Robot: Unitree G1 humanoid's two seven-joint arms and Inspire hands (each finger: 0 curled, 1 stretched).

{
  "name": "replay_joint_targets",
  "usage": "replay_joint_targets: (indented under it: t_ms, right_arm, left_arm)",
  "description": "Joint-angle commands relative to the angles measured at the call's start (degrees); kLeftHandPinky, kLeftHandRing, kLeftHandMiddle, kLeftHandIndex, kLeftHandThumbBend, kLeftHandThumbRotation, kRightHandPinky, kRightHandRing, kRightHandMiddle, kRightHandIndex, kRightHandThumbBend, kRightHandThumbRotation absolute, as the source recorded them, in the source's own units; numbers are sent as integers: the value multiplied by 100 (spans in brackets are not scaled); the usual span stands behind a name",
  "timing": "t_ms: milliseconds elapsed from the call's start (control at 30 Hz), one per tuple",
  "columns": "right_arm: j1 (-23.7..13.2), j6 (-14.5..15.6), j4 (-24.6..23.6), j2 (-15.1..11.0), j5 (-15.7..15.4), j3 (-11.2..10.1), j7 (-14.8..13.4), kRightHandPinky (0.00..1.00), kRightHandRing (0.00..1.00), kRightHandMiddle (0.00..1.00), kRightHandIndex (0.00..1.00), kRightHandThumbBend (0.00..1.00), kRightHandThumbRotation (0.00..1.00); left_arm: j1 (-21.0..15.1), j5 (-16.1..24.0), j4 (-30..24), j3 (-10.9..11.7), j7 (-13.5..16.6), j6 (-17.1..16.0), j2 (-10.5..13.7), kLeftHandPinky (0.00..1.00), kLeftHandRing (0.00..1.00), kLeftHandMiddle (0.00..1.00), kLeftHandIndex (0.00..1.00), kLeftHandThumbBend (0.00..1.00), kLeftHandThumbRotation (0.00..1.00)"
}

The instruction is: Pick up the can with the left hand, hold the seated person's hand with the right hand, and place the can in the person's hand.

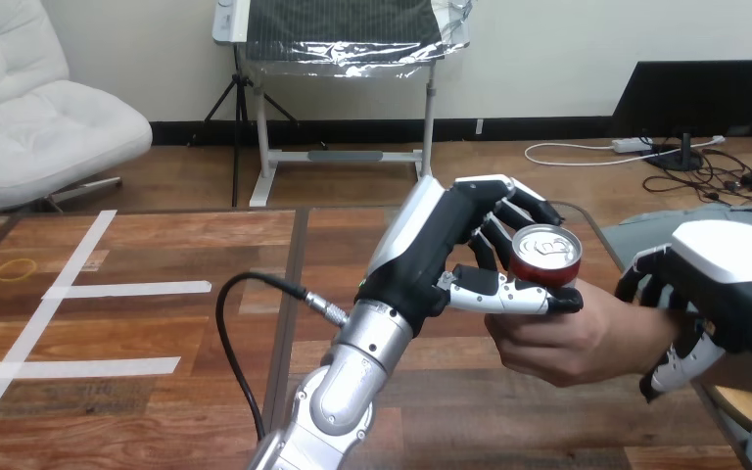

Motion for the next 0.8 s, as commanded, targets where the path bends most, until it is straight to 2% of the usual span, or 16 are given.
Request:
replay_joint_targets:
  t_ms: [0, 133, 267, 400, 633, 767]
  right_arm:
    - [-15, 29, -279, -121, 10, -85, 149, 73, 80, 83, 83, 86, 0]
    - [36, 208, -377, -124, -10, -129, 341, 78, 83, 86, 85, 85, 0]
    - [122, 253, -465, -128, 2, -202, 382, 81, 85, 87, 86, 85, 0]
    - [211, 306, -551, -89, 40, -298, 380, 82, 86, 87, 86, 86, 0]
    - [410, 343, -717, -60, 76, -481, 331, 81, 85, 86, 85, 87, 0]
    - [498, 400, -796, -47, 77, -565, 350, 81, 85, 86, 85, 87, 0]
  left_arm:
    - [-107, 197, -382, -288, -283, 114, 125, 53, 62, 65, 67, 67, 14]
    - [-56, 204, -542, -260, -381, 205, 249, 61, 69, 71, 72, 70, 19]
    - [3, 155, -674, -193, -468, 270, 343, 67, 75, 76, 77, 72, 27]
    - [54, 134, -798, -126, -525, 345, 446, 69, 77, 79, 80, 73, 31]
    - [188, -52, -1037, 93, -608, 428, 591, 70, 78, 81, 82, 70, 31]
    - [267, -214, -1181, 206, -678, 534, 636, 71, 78, 81, 82, 69, 28]
